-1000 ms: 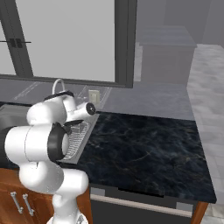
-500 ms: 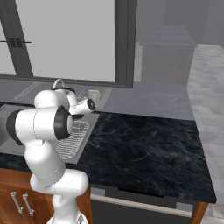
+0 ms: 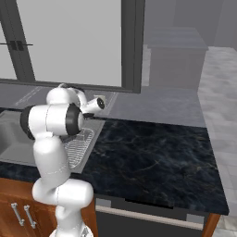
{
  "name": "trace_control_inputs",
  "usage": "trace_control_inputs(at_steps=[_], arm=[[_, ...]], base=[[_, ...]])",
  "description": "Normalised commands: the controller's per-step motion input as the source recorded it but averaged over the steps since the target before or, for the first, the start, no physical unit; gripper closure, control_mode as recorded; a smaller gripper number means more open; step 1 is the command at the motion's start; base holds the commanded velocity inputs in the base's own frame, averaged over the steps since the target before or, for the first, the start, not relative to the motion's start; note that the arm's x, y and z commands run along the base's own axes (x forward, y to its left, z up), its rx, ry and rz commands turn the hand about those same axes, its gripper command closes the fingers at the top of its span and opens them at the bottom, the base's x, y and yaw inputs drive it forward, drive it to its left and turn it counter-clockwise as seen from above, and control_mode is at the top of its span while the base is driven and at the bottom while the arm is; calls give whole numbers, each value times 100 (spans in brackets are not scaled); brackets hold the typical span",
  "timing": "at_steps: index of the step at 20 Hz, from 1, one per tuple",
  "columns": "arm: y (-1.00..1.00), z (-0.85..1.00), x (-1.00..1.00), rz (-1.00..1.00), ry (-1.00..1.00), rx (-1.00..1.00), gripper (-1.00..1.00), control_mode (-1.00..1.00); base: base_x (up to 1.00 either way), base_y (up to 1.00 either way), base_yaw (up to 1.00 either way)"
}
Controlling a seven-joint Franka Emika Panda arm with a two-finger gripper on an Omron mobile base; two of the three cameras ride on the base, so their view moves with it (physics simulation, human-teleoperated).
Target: Turn on the sink faucet and place the jug under the water for a few seconds to fill it up.
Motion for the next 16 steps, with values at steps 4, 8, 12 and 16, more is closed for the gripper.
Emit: trace_control_inputs(at_steps=[4,8,12,16], arm=[[9,-13,30,4,1,0,100,-100],[16,-11,17,2,0,0,100,-100],[19,-11,8,1,0,0,100,-100],[20,-7,6,0,0,0,100,-100]], base=[[0,0,0],[0,0,0],[0,0,0],[0,0,0]])
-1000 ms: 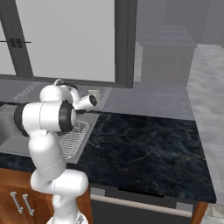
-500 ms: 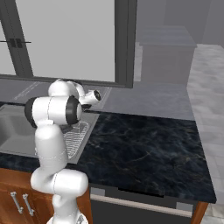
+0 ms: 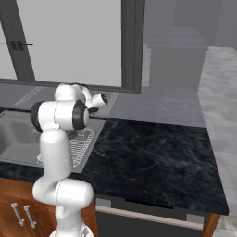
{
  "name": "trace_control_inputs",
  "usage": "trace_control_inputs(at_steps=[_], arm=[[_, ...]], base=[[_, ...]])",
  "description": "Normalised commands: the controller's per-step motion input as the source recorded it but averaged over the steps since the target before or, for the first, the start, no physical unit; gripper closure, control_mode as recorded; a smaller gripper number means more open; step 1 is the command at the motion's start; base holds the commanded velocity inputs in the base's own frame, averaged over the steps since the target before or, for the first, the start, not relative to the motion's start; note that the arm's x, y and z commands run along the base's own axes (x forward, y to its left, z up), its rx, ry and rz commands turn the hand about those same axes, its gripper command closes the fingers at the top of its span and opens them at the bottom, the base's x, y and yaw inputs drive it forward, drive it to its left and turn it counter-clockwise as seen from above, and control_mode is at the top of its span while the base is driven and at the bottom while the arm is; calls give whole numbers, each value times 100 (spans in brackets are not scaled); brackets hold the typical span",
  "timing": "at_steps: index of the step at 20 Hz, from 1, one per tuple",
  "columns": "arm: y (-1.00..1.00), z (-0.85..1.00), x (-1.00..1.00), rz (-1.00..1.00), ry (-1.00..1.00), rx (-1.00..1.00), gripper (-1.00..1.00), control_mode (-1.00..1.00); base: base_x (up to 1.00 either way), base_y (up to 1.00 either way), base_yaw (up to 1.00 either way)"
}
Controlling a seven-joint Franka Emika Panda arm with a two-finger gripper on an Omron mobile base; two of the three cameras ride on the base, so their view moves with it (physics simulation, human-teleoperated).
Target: Turn on the sink faucet and place the jug under the water for a few seconds to fill it up.
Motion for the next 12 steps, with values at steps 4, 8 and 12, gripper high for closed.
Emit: trace_control_inputs(at_steps=[4,8,12], arm=[[18,-6,1,0,0,0,100,-100],[17,-7,0,0,0,0,100,-100],[7,-6,2,0,0,0,100,-100]], base=[[0,0,0],[0,0,0],[0,0,0]])
